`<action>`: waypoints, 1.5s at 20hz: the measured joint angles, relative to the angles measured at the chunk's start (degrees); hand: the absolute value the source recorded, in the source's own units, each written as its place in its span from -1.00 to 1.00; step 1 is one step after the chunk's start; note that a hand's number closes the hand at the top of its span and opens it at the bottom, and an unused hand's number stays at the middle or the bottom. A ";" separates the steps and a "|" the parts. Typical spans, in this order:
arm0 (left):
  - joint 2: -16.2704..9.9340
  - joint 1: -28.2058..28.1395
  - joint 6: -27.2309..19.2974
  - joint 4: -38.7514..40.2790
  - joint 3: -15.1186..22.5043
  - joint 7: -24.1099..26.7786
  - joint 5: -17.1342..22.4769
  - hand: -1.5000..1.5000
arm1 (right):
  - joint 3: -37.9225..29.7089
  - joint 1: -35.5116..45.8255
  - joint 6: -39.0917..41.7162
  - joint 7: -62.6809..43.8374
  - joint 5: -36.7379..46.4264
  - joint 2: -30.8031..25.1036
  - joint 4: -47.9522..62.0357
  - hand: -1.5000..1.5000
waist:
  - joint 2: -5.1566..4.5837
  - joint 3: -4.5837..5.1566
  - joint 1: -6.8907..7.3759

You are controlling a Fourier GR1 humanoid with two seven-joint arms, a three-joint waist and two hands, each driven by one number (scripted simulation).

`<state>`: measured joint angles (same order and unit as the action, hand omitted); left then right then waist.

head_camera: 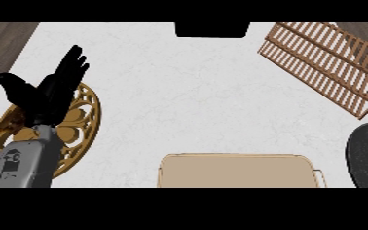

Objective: Pick the tomato from the tray and place it in the tiered shelf

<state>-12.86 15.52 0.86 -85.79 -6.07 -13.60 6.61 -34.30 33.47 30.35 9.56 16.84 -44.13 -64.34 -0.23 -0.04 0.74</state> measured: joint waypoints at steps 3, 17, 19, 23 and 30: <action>0.70 -0.58 -0.14 0.21 0.27 1.11 -0.58 0.00 | 0.68 0.43 -1.62 5.63 1.11 -1.54 6.31 1.00 | 0.00 0.02 -0.03; 1.90 -0.04 -0.04 0.02 0.59 1.27 -1.08 0.00 | 1.04 10.45 -16.67 15.45 5.25 -4.17 31.12 -1.00 | -0.31 -0.05 0.72; 1.54 -0.13 0.46 0.18 0.33 1.62 -0.92 0.00 | 0.00 12.57 -17.00 16.84 4.56 -5.64 34.13 -1.00 | -0.39 -0.07 0.96; 1.34 0.44 0.74 0.41 0.13 1.20 -0.77 0.00 | -1.64 15.50 -16.96 19.90 3.26 -8.06 39.49 -1.00 | -0.49 -0.10 1.16; 1.63 0.26 0.77 -0.80 0.57 0.29 -0.76 0.00 | -1.41 17.19 -2.48 17.95 2.84 -16.84 47.64 -1.00 | -0.67 -0.18 1.59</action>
<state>-11.24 15.79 1.63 -86.58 -5.50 -13.31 5.85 -35.71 50.66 27.87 27.51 19.68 -60.97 -16.70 -0.90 -0.22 2.33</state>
